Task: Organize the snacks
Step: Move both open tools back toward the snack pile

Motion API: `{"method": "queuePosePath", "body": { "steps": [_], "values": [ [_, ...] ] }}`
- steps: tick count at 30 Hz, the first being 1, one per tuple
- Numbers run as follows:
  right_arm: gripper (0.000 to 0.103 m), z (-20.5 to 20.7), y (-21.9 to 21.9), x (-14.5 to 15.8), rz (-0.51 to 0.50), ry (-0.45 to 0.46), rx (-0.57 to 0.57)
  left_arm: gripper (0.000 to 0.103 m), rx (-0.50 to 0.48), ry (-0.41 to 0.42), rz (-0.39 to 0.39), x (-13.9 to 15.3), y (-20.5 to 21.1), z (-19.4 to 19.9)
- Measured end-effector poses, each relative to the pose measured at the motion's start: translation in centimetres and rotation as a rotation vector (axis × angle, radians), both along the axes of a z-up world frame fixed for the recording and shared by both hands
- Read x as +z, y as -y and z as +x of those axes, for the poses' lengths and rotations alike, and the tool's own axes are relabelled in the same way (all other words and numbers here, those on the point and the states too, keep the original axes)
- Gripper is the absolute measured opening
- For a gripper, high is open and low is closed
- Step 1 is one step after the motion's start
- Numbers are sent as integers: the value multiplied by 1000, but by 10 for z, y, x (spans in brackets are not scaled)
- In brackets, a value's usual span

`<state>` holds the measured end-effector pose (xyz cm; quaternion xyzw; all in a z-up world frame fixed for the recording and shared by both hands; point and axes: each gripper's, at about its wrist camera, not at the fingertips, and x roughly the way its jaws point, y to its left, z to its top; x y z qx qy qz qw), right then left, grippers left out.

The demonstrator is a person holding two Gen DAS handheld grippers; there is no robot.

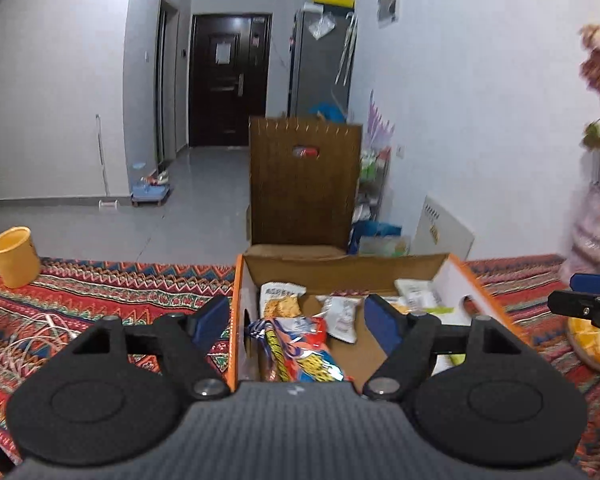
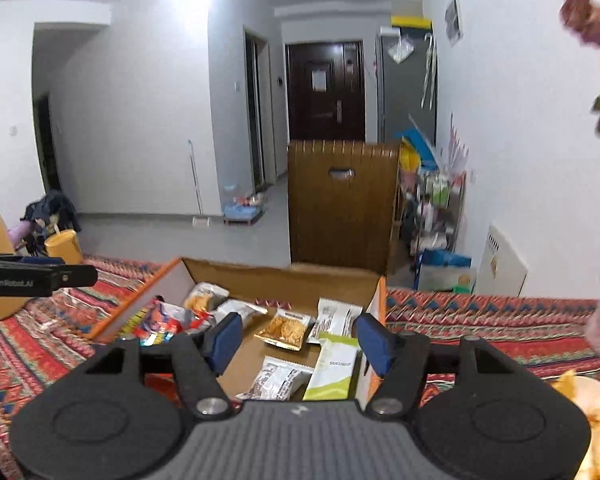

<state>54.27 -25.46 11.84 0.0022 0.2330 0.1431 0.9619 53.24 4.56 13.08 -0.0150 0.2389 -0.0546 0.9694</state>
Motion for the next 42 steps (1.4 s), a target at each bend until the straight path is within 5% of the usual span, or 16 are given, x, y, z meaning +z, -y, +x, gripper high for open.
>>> {"method": "queuePosePath", "body": {
  "steps": [6, 12, 23, 31, 42],
  "values": [
    [85, -87, 15, 33, -28, 89, 21, 86, -63, 88, -11, 29, 5, -101],
    [90, -178, 24, 47, -22, 144, 44, 94, -102, 143, -35, 34, 6, -204],
    [101, -332, 23, 4, 18, 184, 61, 103, -33, 166, -41, -15, -11, -373],
    [102, -406, 16, -55, 60, 99, 22, 103, -9, 77, -39, -56, -13, -434],
    [102, -430, 7, -97, -2, 0, -9, 103, -32, 31, -11, -82, -1, -449]
  ]
}}
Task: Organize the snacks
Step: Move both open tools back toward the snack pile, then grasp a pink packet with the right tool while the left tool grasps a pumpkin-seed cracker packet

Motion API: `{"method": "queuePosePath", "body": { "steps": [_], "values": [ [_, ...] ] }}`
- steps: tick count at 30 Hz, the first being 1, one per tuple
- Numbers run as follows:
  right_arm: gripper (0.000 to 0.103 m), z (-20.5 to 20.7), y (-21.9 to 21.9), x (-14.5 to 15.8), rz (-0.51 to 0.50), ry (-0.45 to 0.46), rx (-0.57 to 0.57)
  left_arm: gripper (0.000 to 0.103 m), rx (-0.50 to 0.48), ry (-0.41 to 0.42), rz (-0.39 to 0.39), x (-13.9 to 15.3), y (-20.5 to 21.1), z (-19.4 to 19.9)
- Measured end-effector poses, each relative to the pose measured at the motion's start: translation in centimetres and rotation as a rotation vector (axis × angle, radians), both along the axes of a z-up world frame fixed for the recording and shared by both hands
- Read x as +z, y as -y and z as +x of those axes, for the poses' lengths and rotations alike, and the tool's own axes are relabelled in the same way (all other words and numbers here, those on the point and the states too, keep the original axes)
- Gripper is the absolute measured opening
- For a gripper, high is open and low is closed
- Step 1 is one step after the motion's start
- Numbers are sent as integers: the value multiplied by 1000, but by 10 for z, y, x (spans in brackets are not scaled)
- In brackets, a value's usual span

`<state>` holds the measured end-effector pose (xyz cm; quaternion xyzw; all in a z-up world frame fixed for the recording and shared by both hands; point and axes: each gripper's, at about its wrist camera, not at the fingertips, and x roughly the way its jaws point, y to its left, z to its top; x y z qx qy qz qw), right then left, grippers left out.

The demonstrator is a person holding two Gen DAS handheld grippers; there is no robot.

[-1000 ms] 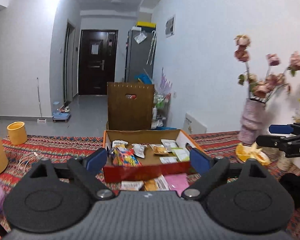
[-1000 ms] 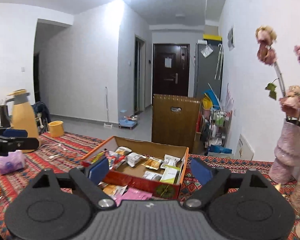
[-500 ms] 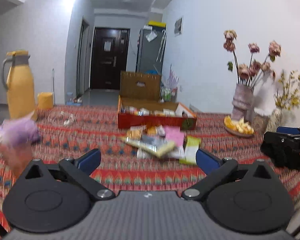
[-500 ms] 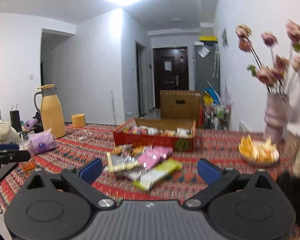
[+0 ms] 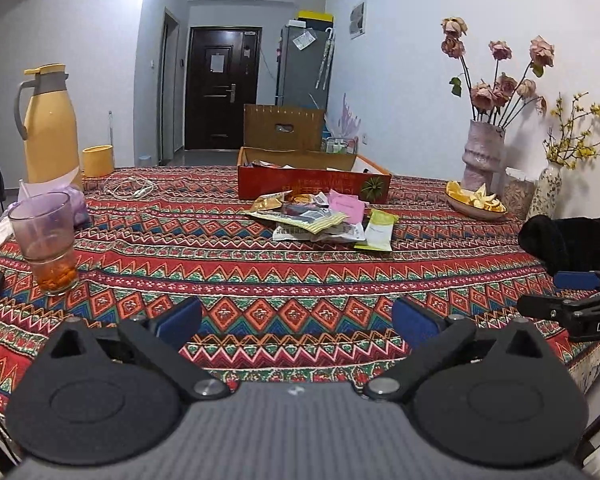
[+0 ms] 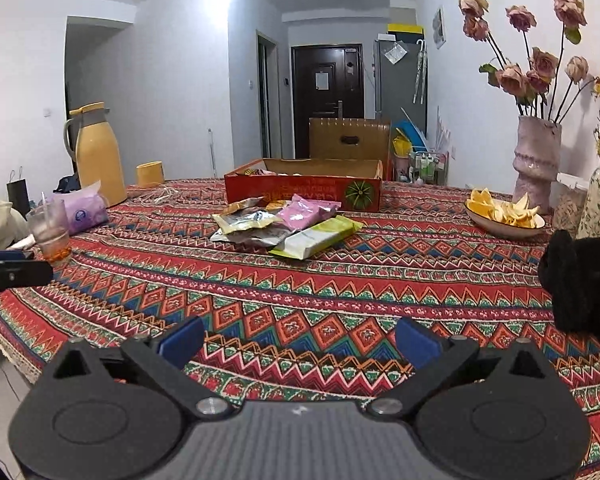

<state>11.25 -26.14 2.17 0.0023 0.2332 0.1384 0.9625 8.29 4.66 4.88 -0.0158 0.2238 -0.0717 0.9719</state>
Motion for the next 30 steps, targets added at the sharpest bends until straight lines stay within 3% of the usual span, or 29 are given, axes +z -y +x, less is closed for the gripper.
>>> {"method": "queuePosePath", "body": {
  "steps": [15, 30],
  "values": [
    [102, 51, 8, 6, 23, -34, -54, 103, -8, -57, 3, -6, 7, 55],
    [102, 138, -9, -2, 45, -94, -38, 103, -52, -93, -42, -5, 4, 173]
  ]
}}
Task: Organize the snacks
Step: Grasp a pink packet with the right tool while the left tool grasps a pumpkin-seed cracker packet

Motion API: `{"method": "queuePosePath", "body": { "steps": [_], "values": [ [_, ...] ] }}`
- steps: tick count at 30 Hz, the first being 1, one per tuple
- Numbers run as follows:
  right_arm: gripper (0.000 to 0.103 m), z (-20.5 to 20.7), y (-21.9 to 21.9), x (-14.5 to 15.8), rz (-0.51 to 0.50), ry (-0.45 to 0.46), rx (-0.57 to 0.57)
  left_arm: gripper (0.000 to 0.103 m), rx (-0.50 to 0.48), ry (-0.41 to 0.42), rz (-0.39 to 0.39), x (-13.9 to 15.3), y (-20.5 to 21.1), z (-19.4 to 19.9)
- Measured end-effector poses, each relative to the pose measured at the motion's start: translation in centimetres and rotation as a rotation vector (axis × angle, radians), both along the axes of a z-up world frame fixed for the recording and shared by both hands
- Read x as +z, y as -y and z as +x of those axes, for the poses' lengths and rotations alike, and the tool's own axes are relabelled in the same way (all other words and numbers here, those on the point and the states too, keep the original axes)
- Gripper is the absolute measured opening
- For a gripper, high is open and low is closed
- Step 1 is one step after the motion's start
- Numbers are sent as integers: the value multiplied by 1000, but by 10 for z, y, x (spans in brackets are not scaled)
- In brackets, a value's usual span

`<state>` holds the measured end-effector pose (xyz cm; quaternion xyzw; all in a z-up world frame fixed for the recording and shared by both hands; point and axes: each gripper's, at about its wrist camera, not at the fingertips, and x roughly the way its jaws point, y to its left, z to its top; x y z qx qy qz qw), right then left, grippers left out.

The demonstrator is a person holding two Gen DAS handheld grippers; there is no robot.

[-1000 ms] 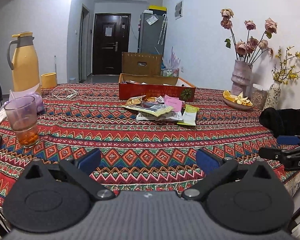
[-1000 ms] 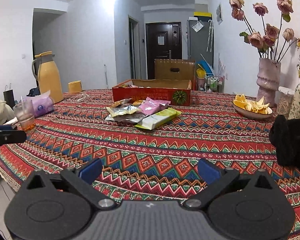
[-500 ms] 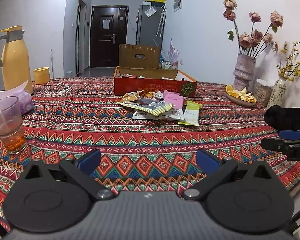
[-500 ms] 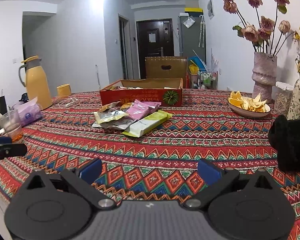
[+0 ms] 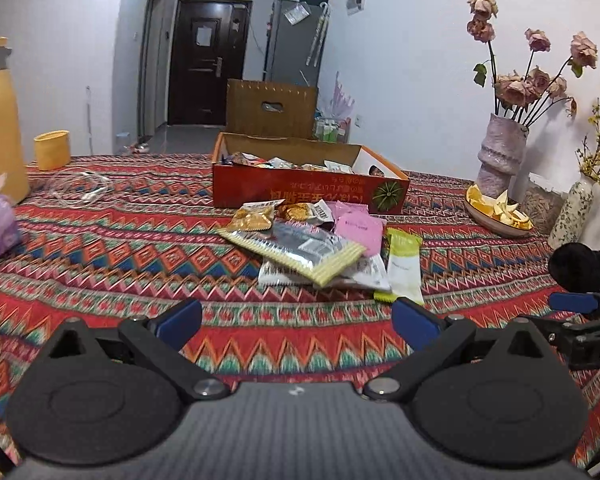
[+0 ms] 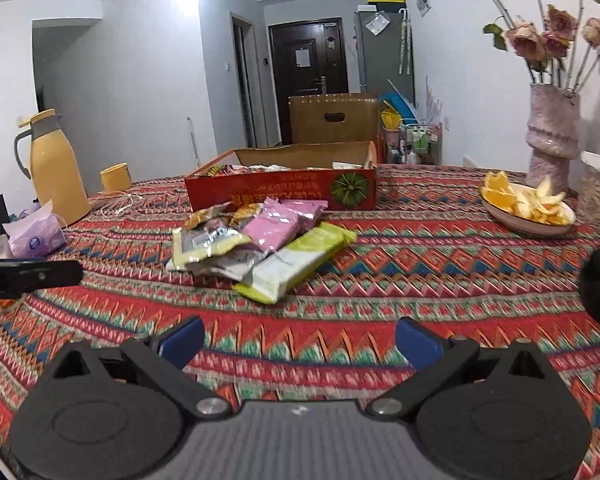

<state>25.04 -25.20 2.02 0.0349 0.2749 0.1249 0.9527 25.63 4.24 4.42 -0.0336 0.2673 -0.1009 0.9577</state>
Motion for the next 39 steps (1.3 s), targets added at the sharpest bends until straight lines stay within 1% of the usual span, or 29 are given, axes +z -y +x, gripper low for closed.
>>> {"method": "queuePosePath", "body": {
  "steps": [3, 6, 7, 9, 11, 13, 15, 16, 17, 18, 19, 20, 21, 22, 23, 25, 26, 28, 29, 30, 31, 32, 34, 36, 38, 39],
  "values": [
    [98, 29, -6, 1, 12, -1, 12, 103, -17, -45, -14, -3, 1, 36],
    [92, 67, -14, 1, 14, -10, 36, 103, -36, -100, -52, -9, 7, 82],
    [92, 79, -16, 1, 18, -17, 34, 103, -36, -118, -58, -11, 9, 96],
    [90, 106, -21, -1, 39, -32, 28, 103, -18, -143, -42, -16, 14, 125],
    [85, 133, -24, -5, 57, -55, 24, 103, 15, -140, -21, -19, 18, 151],
    [85, 155, -26, -9, 58, -73, 15, 103, 49, -115, 13, -20, 18, 173],
    [84, 169, -31, -12, 46, -66, 7, 103, 41, -83, 47, -22, 15, 191],
    [81, 175, -33, -12, 37, -53, 1, 103, 45, -84, 63, -24, 12, 203],
    [76, 180, -36, -11, 41, -45, 4, 103, 32, -74, 67, -26, 9, 212],
    [71, 186, -39, -11, 56, -46, 18, 102, 0, -64, 66, -28, 7, 220],
    [69, 192, -42, -10, 76, -54, 42, 100, -53, -59, 67, -33, 5, 229],
    [66, 199, -47, -10, 90, -67, 61, 89, -94, -61, 73, -39, 3, 238],
    [65, 206, -52, -12, 96, -77, 69, 81, -86, -79, 80, -45, 1, 245],
    [65, 213, -59, -14, 99, -82, 69, 77, -59, -106, 82, -52, -2, 252],
    [65, 218, -63, -16, 101, -87, 67, 75, -44, -126, 59, -57, -6, 257],
    [65, 226, -74, -22, 102, -85, 46, 76, -57, -147, -30, -64, -17, 260],
    [65, 229, -79, -25, 95, -76, 35, 77, -74, -167, -51, -67, -19, 263],
    [64, 231, -89, -31, 68, -44, 17, 72, -76, -153, -80, -69, -23, 263],
    [62, 230, -95, -33, 25, -35, 24, 56, -86, -145, -80, -69, -22, 261],
    [60, 227, -99, -33, -18, -23, 33, 47, -101, -144, -80, -71, -22, 260],
    [60, 224, -101, -34, -51, -13, 37, 47, -103, -144, -86, -71, -23, 261],
    [60, 223, -100, -34, -59, -18, 31, 47, -102, -148, -90, -71, -22, 261],
    [60, 221, -96, -35, -43, -28, 28, 45, -103, -153, -83, -68, -19, 261],
    [66, 217, -93, -36, -42, -40, 19, 43, -99, -163, -90, -65, -21, 259],
    [68, 218, -89, -39, -22, -53, 6, 41, -102, -157, -90, -61, -20, 256],
    [64, 221, -88, -42, -7, -72, 10, 41, -109, -151, -90, -59, -20, 254]
  ]
}}
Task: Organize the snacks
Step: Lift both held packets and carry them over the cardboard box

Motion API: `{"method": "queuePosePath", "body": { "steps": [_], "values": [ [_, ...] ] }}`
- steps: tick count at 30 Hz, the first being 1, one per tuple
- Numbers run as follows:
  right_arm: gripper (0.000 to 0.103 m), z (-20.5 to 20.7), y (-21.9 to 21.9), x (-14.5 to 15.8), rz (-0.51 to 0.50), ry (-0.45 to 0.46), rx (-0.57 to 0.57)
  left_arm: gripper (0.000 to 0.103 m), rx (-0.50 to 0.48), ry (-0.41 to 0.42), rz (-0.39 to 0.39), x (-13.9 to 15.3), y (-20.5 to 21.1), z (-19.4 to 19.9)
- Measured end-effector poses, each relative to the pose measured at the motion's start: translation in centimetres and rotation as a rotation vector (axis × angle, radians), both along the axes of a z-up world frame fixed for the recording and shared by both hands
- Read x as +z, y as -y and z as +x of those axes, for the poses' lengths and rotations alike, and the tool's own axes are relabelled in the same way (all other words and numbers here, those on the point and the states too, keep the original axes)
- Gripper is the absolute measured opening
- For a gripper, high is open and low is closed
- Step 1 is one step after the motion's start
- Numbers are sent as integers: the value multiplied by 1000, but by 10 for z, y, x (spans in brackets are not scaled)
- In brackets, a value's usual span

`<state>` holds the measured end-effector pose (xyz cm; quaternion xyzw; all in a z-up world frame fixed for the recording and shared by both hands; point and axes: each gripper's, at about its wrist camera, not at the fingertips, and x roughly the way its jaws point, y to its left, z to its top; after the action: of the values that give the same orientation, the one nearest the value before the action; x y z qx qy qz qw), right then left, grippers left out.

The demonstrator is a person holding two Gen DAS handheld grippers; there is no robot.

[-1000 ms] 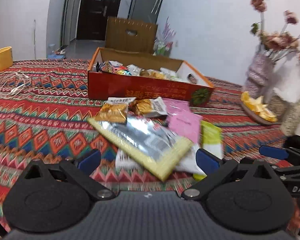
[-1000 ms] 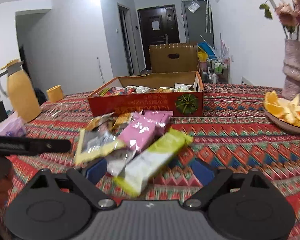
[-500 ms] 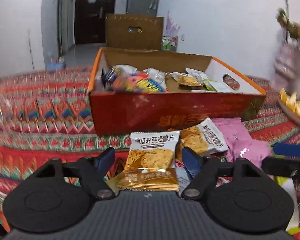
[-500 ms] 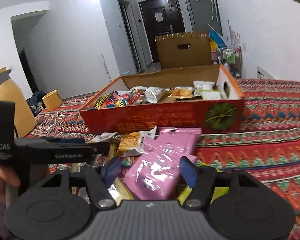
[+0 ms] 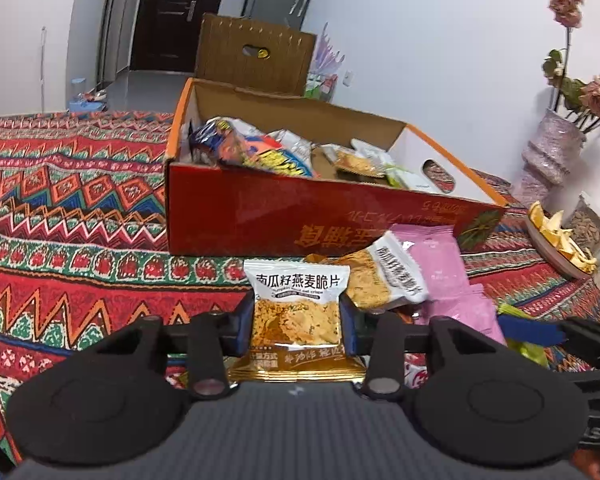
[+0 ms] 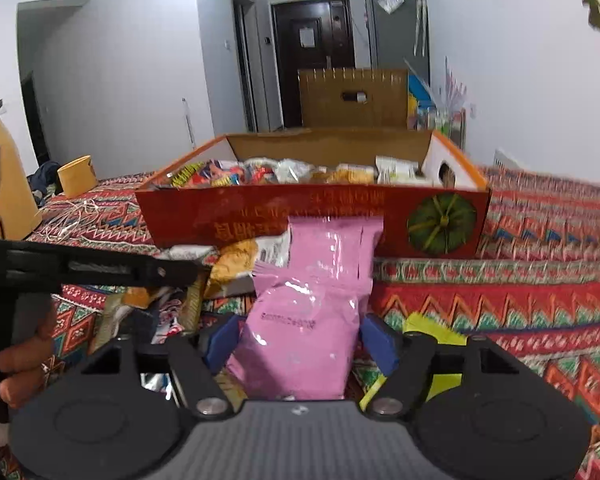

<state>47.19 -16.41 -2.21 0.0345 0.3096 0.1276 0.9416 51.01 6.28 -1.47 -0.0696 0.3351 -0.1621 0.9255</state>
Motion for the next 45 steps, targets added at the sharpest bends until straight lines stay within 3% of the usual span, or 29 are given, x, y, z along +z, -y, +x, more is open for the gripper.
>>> {"method": "queuePosePath", "body": {
  "steps": [4, 7, 13, 16, 22, 32, 38, 45],
  "values": [
    [59, 1, 5, -4, 52, -5, 2, 41, 17, 40, 13, 20, 2, -13],
    [59, -10, 11, 9, 64, 95, -25, 41, 72, 98, -16, 47, -7, -38],
    [59, -35, 29, 45, 106, 215, -47, 41, 128, 205, -71, 100, -29, -126],
    [59, -64, 35, 66, 121, 242, -16, 41, 157, 215, -48, 111, -32, -175],
    [59, -162, 50, 87, 109, 282, 67, 41, 191, 234, -74, 108, -31, -269],
    [59, -297, 98, 59, 119, 193, 8, 41, 162, 232, -71, 91, -9, -388],
    [59, -339, 108, 49, 100, 196, -3, 41, 137, 265, -59, 94, 6, -419],
    [59, -349, 117, 60, 102, 221, -25, 41, 118, 294, -67, 104, 13, -419]
  ]
}}
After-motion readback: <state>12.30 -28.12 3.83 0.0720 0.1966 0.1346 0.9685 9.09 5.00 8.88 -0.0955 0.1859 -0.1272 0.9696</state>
